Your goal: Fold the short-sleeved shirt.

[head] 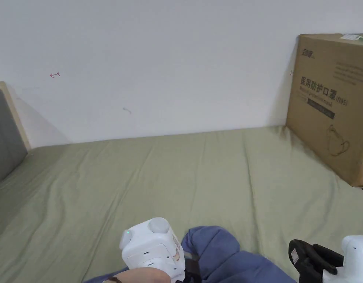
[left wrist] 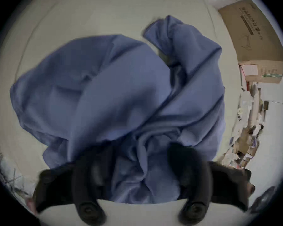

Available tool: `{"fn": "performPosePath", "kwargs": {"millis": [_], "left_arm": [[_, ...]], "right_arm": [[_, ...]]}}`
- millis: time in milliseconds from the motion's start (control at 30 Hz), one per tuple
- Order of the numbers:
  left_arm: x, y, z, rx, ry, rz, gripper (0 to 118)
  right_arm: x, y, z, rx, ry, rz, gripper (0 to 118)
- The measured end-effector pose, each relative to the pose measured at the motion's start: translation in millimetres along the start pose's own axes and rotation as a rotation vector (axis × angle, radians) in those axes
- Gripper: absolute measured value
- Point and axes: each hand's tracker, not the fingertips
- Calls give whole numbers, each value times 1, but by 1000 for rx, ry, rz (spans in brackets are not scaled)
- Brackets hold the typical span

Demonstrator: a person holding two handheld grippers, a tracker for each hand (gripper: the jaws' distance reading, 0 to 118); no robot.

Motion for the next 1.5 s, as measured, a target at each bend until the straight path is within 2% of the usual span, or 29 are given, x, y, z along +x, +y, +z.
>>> {"fn": "performPosePath", "kwargs": {"millis": [33,67,133,233,367,533,567,633,700,733,767,800,833,900,967,1167,1333,1400,1467,1500], "left_arm": [[1,-1,5,-8,-23,-12,95],[1,-3,13,-1,-35,-20,100],[1,-8,35,33,-37,-36,100],[-4,-20,82,178,-77,-63,100],[-25,-58,161,497,-233,-124,100],[-60,-142,215,945,-328,-196,97],[-66,-158,220,1025,-314,-211,94],[-74,-193,224,1211,-243,-260,77],[-80,-222,224,1400,-114,-310,73],[-82,-235,224,1464,-47,-327,62],[-84,-244,222,1517,23,-354,40],[-85,-252,220,1547,91,-338,1],[-91,-256,219,1598,131,-327,0],[-106,-263,216,1608,45,-272,0],[-114,-264,215,1586,48,-212,0],[-128,-242,217,1455,65,-150,0],[-136,-156,215,1035,53,-115,0],[-142,-108,197,794,75,-122,0],[-148,-71,171,632,90,-127,0],[-152,-57,158,585,81,-107,8]], "right_arm": [[-2,0,-2,-3,5,2,0],[-4,0,-3,-6,11,4,0],[-8,0,-5,-9,20,13,0],[-16,3,-6,-2,32,26,0],[-25,10,-6,20,43,47,0],[-37,14,-5,75,41,74,0],[-40,15,-4,99,39,76,0],[-46,17,1,157,38,78,0],[-51,18,8,233,33,76,0],[-53,18,11,259,34,80,0],[-55,19,13,268,32,84,0],[-58,20,14,275,29,88,0],[-60,21,15,277,25,93,0],[-62,22,15,284,18,105,0],[-62,22,15,284,19,105,0],[-59,16,14,274,8,94,0],[-52,15,6,242,-6,85,0],[-48,13,1,224,-14,83,0],[-44,11,-4,205,-16,76,0],[-43,10,-6,193,-15,72,0]]}}
